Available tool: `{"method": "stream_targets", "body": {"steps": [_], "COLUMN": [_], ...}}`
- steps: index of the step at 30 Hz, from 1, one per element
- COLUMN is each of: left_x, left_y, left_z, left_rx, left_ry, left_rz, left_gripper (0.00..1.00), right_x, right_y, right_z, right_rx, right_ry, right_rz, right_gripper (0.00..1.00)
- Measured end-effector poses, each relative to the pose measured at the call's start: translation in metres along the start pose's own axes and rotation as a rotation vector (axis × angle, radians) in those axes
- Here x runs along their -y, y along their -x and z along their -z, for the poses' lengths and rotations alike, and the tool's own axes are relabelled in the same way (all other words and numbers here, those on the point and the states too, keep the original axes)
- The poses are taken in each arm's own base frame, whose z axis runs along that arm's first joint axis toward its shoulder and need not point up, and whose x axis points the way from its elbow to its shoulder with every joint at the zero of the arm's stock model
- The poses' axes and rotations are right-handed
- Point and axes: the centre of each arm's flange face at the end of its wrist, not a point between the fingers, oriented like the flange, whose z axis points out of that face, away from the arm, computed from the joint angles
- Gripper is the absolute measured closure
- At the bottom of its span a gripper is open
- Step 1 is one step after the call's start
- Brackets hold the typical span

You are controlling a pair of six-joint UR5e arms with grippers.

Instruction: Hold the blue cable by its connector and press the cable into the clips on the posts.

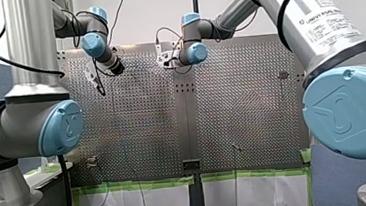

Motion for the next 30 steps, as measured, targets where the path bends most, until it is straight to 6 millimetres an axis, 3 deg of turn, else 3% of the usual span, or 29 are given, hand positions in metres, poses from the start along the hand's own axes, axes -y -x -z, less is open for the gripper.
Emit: {"method": "stream_targets", "body": {"steps": [8,19,30], "left_x": [0.004,0.008,0.000], "left_y": [0.027,0.060,0.070], "left_z": [0.022,0.050,0.050], "left_rx": [0.074,0.177,0.213], "left_ry": [0.022,0.043,0.060], "left_rz": [-0.061,-0.075,-0.083], "left_gripper": [1.00,1.00,1.00], "right_x": [0.013,0.031,0.044], "right_y": [-0.028,-0.031,-0.034], "right_z": [0.009,0.013,0.013], "right_rx": [-0.034,-0.038,-0.053], "right_ry": [-0.015,-0.036,-0.050], "right_rz": [0.007,0.007,0.022], "right_gripper": [1.00,1.00,1.00]}}
